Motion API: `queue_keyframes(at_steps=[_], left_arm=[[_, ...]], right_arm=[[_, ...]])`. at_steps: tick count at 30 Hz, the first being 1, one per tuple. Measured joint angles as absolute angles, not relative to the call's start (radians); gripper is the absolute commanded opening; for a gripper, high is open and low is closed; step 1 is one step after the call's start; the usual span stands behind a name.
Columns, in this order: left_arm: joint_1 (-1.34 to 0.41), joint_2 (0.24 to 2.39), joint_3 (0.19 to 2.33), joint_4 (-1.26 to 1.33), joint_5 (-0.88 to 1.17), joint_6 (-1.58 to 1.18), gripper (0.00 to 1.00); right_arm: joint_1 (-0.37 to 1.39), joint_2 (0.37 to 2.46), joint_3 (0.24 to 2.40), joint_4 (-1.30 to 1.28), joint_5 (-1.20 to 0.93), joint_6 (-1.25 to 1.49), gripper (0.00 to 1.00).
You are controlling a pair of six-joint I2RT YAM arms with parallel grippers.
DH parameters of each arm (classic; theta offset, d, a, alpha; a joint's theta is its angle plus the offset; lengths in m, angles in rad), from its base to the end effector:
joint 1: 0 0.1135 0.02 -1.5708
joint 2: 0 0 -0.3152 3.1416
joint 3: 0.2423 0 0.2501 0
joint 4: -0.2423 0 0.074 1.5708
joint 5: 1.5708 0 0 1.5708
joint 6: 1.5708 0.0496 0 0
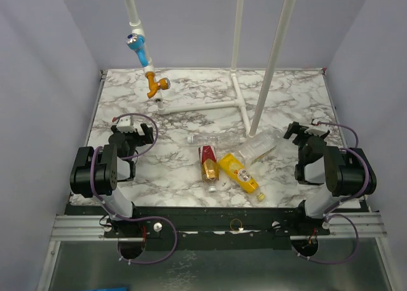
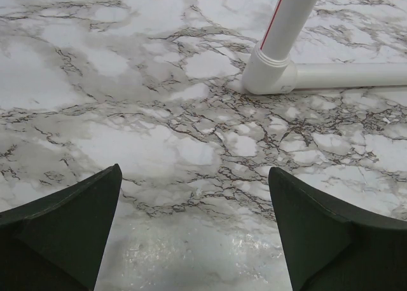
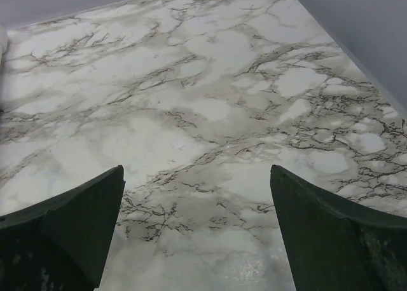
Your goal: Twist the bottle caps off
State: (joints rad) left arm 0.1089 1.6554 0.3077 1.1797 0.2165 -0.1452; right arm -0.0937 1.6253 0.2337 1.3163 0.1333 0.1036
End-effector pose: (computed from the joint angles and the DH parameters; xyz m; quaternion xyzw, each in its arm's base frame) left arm 0.2791 0.0198 0.1836 -0.0271 0.7622 -0.0942 0.6399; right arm 0.2605 -0.0311 0.1908 0.1171 0.7236 -0.0455 0.6787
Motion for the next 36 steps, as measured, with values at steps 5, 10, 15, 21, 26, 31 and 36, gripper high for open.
queue_keyframes(at_steps=[5,10,15,21,26,31,36], left_arm=[[0.109,1.655,0.308,1.18,0.216,-0.145,0.99],[0.109,1.655,0.308,1.18,0.216,-0.145,0.99],[0.109,1.651,0.311,1.166,0.216,-0.144,0.99],[0.109,1.542,0.469,0.876,0.217,-0.141,0.99],[0.109,1.412,0.614,0.592,0.219,-0.121,0.99],[0.109,1.351,0.814,0.198,0.228,-0.087,0.99],[0.111,1.344,0.948,-0.115,0.246,-0.059,0.99]], right_arm=[[-0.094,1.625,0.234,1.316,0.133,0.104,1.0],[-0.094,1.625,0.234,1.316,0.135,0.107,1.0],[-0.094,1.577,0.218,1.299,0.145,0.108,1.0],[-0.094,1.321,0.359,0.926,0.3,0.239,1.0],[-0.099,1.256,0.542,0.636,0.282,0.5,1.0],[-0.09,1.18,0.567,0.415,0.068,0.576,1.0],[0.118,1.071,0.628,0.212,0.058,0.545,1.0]])
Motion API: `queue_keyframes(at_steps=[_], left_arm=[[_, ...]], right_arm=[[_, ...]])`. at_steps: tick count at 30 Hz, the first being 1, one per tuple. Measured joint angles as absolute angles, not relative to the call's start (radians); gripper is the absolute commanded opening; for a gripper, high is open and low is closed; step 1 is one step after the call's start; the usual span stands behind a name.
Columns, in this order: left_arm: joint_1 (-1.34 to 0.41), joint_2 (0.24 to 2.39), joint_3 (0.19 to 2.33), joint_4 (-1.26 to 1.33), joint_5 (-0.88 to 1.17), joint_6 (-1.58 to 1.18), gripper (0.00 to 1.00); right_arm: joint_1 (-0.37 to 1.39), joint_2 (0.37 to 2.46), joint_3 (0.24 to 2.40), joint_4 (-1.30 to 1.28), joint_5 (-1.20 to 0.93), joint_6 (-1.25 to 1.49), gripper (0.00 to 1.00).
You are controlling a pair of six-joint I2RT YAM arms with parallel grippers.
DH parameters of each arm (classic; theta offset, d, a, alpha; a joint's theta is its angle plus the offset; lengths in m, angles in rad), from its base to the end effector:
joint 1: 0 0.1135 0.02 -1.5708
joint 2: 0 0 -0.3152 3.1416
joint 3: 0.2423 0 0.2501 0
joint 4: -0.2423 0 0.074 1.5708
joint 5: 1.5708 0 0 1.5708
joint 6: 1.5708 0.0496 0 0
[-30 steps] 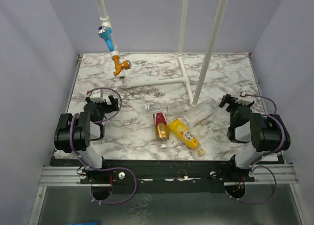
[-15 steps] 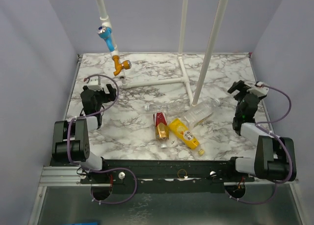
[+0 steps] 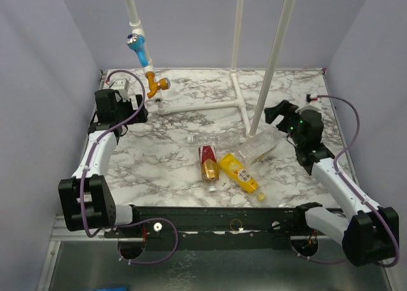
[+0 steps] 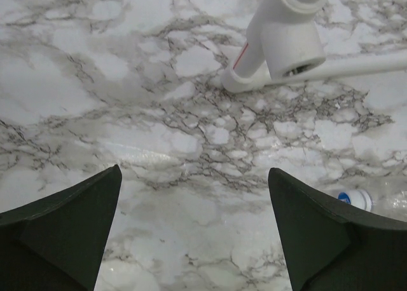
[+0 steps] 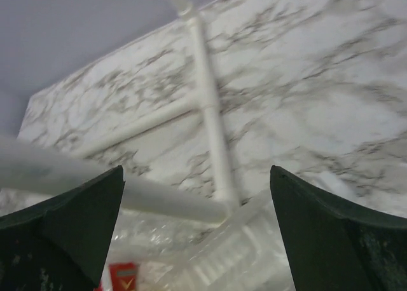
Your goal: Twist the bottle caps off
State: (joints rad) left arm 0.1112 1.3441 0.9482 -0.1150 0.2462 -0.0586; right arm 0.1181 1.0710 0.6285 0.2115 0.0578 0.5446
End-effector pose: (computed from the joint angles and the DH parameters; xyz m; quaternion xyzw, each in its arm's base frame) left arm 0.3023 0.0216 0.3227 -0.0108 0.8585 -0.0927 0.5043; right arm 0.2330 0.0248 0.3121 0.1834 0.7620 0.1805 0.5943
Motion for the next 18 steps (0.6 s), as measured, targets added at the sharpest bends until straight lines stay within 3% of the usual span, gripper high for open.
queue_keyframes(at_steps=[9,18], left_arm=[[0.112,1.256,0.96,-0.408,0.27,-0.032,0.99],[0.114,1.242,0.962,-0.482,0.289,0.017,0.99]], right_arm=[[0.643,0.974,0.659,-0.062,0.273,0.509,1.0],[0.733,0.87,0.637,-0.267,0.365,0.58,1.0]])
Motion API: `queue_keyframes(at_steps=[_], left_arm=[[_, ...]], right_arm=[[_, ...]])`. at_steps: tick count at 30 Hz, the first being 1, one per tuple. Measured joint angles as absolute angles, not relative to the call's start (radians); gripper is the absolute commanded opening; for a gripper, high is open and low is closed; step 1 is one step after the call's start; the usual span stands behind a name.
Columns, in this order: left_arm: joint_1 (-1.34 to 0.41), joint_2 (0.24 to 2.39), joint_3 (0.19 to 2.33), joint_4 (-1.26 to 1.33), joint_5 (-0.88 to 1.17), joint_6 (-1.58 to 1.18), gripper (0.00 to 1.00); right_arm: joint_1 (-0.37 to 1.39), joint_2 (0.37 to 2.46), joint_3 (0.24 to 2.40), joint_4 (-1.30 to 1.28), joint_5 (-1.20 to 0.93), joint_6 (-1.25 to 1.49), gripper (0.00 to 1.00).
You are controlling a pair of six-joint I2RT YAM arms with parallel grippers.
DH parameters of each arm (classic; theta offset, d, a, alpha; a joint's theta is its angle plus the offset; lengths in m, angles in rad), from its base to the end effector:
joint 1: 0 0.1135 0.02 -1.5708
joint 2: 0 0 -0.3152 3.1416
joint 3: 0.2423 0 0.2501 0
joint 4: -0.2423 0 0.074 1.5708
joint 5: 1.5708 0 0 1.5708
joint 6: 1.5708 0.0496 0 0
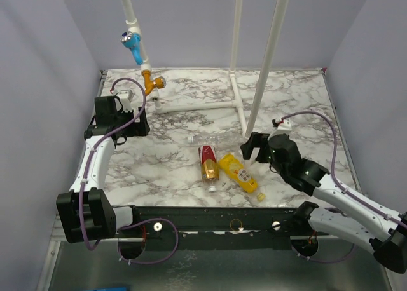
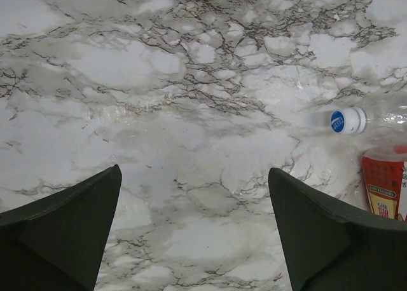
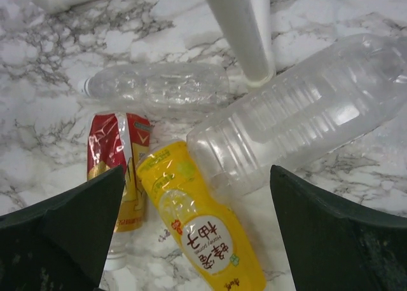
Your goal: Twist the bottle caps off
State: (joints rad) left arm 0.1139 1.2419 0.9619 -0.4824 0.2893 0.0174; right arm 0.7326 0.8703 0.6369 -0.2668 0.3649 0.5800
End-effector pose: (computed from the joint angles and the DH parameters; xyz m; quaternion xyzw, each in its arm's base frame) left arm 0.2560 0.0150 0.3184 0.0127 0.9115 -0.1067 0.3970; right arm 0.1401 0.1022 0.2990 0.0278 0.8504 0.1825 0.4926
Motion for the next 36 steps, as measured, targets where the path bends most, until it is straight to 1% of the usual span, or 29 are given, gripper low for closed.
queue_keyframes(at_steps=[3,7,10,13,15,18,24,29,32,36], left_arm=[[0.114,1.244,0.967,-0.5,0.311,0.028,0.99],[0.115,1.244,0.971,-0.522,0.36,0.051,0.99],[0.115,1.237,0.971,-0.547,0.399,0.076,0.99],[0.115,1.199,0.971,-0.579,0.441,0.11,0.99],[0.115,1.172,0.971,-0.591,0.463,0.126,0.99],[0.115,1.113,0.984,-0.631,0.5,0.163,0.99],[0.115,1.053,1.018,-0.685,0.534,0.227,0.99],[0.115,1.034,1.02,-0.707,0.557,0.252,0.99],[0.115,1.034,1.021,-0.721,0.566,0.259,0.99],[0.115,1.035,1.034,-0.741,0.587,0.268,0.99]], right_arm=[[0.833,0.885,0.637,-0.3,0.408,0.613,1.0],[1.089,0.979,0.637,-0.355,0.491,0.678,1.0],[1.284,1.097,0.682,-0.422,0.577,0.727,1.0],[1.382,1.251,0.773,-0.442,0.626,0.734,1.0],[1.394,1.324,0.811,-0.41,0.642,0.706,1.0],[1.381,1.372,0.818,-0.339,0.641,0.637,1.0],[1.259,1.439,0.86,-0.219,0.577,0.527,1.0],[1.198,1.541,0.947,-0.15,0.502,0.448,1.0],[1.155,1.583,0.968,-0.123,0.439,0.424,0.98],[1.11,1.629,0.986,-0.12,0.417,0.415,0.96]])
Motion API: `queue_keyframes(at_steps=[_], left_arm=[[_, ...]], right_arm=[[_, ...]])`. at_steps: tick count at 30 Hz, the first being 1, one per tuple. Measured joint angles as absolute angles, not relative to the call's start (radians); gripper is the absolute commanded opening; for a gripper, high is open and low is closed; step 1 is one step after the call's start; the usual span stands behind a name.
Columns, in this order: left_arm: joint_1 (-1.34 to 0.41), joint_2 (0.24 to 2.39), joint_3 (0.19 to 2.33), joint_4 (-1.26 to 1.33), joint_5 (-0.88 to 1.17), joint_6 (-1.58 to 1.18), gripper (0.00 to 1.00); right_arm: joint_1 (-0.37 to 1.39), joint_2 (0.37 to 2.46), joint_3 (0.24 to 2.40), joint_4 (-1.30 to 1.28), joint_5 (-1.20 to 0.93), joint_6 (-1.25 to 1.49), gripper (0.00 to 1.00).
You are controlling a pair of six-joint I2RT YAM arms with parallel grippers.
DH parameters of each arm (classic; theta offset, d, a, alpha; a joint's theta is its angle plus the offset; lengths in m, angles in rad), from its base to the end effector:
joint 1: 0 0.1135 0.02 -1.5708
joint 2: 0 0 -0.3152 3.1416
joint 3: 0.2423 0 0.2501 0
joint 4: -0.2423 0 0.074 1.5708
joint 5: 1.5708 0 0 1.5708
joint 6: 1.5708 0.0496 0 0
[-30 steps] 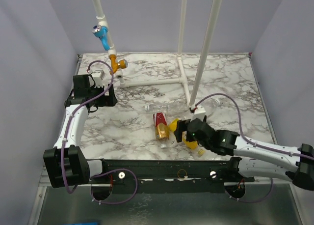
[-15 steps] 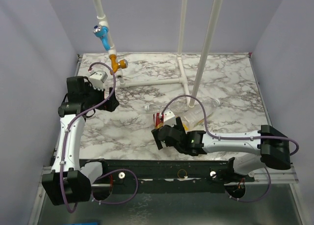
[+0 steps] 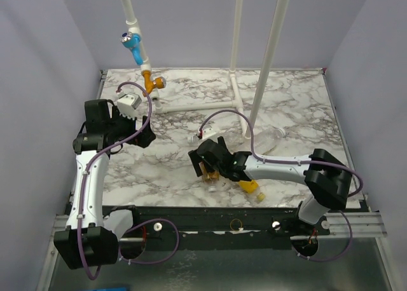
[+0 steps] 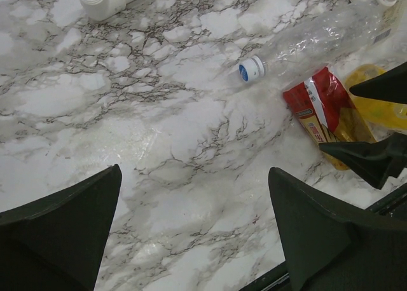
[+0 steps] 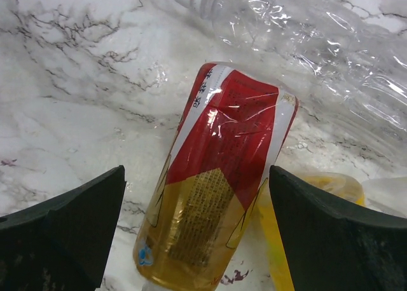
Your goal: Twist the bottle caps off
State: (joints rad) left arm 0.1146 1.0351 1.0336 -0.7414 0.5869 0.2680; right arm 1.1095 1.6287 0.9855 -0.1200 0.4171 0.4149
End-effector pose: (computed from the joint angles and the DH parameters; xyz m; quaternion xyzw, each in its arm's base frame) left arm 0.1888 -0.0059 0.3662 0.1832 0.8649 -0.1868 0.4284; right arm 0.1759 0.3087 0.2481 -0.2297 0.8736 0.1277 0.4095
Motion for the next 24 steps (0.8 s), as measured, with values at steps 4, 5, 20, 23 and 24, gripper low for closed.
queue_keyframes(at_steps=[4,5,20,23,24], left_arm=[[0.115,1.036,1.048,-0.749,0.607,0.281,0.99],[0.115,1.037,1.051,-0.751,0.613,0.286,0.99],[0.113,1.057,1.085,-0.837,0.696,0.371,0.99],[0.113,1.015,1.119,-0.882,0.733,0.446,0.99],[0.113,0.989,1.129,-0.892,0.75,0.478,0.99]], right_arm=[[1.105,1.676,0.989,-0.12,0.414,0.416,0.96],[1.105,1.686,0.989,-0.12,0.413,0.418,0.96],[1.105,1.729,0.99,-0.075,0.331,0.355,0.62],[1.103,1.706,0.994,-0.067,0.28,0.325,0.6],[1.099,1.694,1.001,-0.066,0.259,0.317,0.6]])
